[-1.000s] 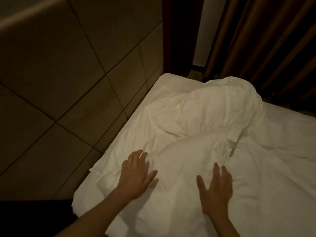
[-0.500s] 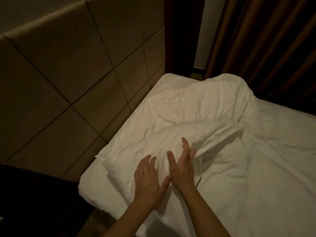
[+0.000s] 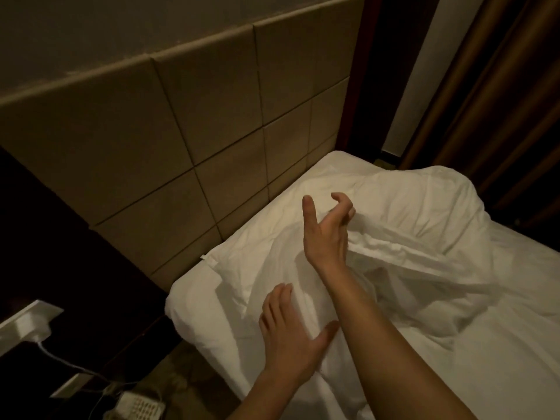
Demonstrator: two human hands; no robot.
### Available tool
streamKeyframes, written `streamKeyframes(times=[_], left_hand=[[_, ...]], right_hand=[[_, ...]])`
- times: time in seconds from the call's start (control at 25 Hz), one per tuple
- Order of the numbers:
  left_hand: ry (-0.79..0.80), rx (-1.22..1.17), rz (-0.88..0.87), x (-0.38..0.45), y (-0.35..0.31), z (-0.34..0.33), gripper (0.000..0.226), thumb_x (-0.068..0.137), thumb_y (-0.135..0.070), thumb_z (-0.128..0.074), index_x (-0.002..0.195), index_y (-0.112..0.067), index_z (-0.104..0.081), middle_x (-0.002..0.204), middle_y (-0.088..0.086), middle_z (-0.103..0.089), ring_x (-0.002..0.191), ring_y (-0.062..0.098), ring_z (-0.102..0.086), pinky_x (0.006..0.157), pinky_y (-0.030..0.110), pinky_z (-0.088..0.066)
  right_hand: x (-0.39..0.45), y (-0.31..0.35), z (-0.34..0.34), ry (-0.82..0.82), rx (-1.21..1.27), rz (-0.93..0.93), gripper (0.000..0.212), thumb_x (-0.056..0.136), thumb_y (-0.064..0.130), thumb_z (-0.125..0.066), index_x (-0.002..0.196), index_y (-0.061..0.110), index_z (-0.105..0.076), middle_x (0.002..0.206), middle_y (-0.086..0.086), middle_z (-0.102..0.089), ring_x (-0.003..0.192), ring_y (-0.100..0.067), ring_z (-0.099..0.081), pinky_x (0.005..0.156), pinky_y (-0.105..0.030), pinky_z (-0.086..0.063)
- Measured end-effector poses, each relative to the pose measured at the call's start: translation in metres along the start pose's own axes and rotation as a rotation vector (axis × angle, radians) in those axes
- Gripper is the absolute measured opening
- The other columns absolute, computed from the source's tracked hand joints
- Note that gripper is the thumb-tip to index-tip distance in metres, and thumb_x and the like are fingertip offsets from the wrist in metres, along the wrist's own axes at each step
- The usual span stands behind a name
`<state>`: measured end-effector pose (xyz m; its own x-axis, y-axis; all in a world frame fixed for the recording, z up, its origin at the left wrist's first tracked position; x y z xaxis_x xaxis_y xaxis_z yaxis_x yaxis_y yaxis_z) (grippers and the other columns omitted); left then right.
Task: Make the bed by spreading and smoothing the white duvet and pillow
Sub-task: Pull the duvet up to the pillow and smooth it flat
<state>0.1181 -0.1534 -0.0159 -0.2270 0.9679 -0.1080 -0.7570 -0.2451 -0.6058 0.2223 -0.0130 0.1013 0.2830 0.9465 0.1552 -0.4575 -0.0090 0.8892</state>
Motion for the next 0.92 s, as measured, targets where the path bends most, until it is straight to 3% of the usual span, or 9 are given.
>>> streamKeyframes(times=[0.08, 0.2, 0.28, 0.44, 0.56, 0.72, 0.84, 0.92], left_hand=[[-0.054, -0.013, -0.004, 0.005, -0.014, 0.011, 0.13, 0.054, -0.107, -0.014, 0.155, -0.025, -0.006, 0.16, -0.003, -0.01, 0.148, 0.019, -0.012, 0.122, 0.04, -0.014], [-0.05, 0.003, -0.018, 0.014, -0.029, 0.016, 0.141, 0.045, -0.106, 0.006, 0.158, -0.021, -0.003, 0.165, 0.004, -0.009, 0.151, 0.024, -0.01, 0.123, 0.04, -0.01], [-0.064, -0.003, -0.028, 0.02, -0.03, 0.018, 0.137, 0.046, -0.106, 0.007, 0.155, -0.024, -0.003, 0.164, 0.005, -0.014, 0.151, 0.025, -0.014, 0.123, 0.04, -0.012], [-0.041, -0.027, -0.044, 0.027, -0.02, 0.015, 0.134, 0.05, -0.109, -0.019, 0.154, -0.025, -0.017, 0.159, 0.0, -0.022, 0.147, 0.021, -0.022, 0.122, 0.042, -0.02], [-0.051, 0.003, -0.053, 0.031, -0.009, 0.024, 0.129, 0.052, -0.108, -0.028, 0.153, -0.027, -0.021, 0.159, -0.002, -0.021, 0.147, 0.021, -0.02, 0.121, 0.046, -0.023], [-0.062, 0.055, -0.086, 0.037, 0.003, 0.03, 0.127, 0.057, -0.107, -0.024, 0.152, -0.024, -0.025, 0.159, -0.001, -0.024, 0.147, 0.022, -0.019, 0.119, 0.047, -0.025], [-0.031, 0.066, -0.082, 0.036, 0.012, 0.021, 0.122, 0.061, -0.105, -0.027, 0.152, -0.024, -0.024, 0.159, 0.0, -0.023, 0.148, 0.021, -0.018, 0.12, 0.047, -0.024], [0.003, 0.069, -0.063, 0.028, 0.02, 0.01, 0.119, 0.064, -0.102, -0.03, 0.153, -0.024, -0.021, 0.161, 0.0, -0.02, 0.149, 0.021, -0.015, 0.121, 0.047, -0.022]], right_hand=[[0.0, 0.014, -0.004, -0.009, -0.012, 0.022, 0.068, 0.091, 0.068, -0.041, 0.137, 0.021, -0.026, 0.12, 0.002, -0.028, 0.073, 0.002, -0.042, 0.061, -0.023, -0.037], [-0.005, 0.02, -0.009, 0.022, -0.034, 0.049, 0.073, 0.086, 0.074, -0.038, 0.137, 0.022, -0.027, 0.12, 0.002, -0.028, 0.073, 0.0, -0.044, 0.061, -0.024, -0.041], [-0.008, 0.016, -0.007, 0.037, -0.059, 0.058, 0.076, 0.084, 0.076, -0.038, 0.137, 0.023, -0.028, 0.12, 0.004, -0.025, 0.073, -0.001, -0.044, 0.066, -0.029, -0.046], [-0.005, 0.005, -0.005, 0.169, -0.093, 0.058, 0.065, 0.092, 0.068, -0.041, 0.139, 0.024, -0.032, 0.123, 0.007, -0.019, 0.083, -0.007, -0.049, 0.08, -0.033, -0.049], [-0.003, -0.009, -0.004, 0.355, -0.254, 0.17, 0.062, 0.096, 0.065, -0.04, 0.144, 0.026, -0.033, 0.132, 0.007, -0.017, 0.109, -0.017, -0.051, 0.098, -0.039, -0.049], [-0.021, -0.064, -0.001, 0.569, -0.628, 0.346, 0.07, 0.095, 0.07, -0.039, 0.153, 0.034, -0.028, 0.158, 0.003, -0.012, 0.142, -0.024, -0.028, 0.114, -0.046, -0.036], [-0.048, -0.119, 0.002, 0.755, -0.642, 0.276, 0.079, 0.089, 0.076, -0.043, 0.156, 0.038, -0.025, 0.167, 0.007, 0.002, 0.152, -0.02, -0.019, 0.119, -0.045, -0.032], [-0.065, -0.143, 0.004, 0.873, -0.706, 0.326, 0.087, 0.085, 0.082, -0.046, 0.156, 0.038, -0.024, 0.167, 0.008, 0.007, 0.154, -0.017, -0.008, 0.121, -0.045, -0.029]])
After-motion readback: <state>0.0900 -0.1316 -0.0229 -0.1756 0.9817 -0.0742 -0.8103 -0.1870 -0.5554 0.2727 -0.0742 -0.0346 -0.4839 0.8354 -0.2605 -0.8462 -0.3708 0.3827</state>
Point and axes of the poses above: each hand's wrist, its own x-axis towards the middle knuckle, its own z-axis out of the back of the hand, y = z × x, the point moved 9 cm from there along x, towards the middle knuckle
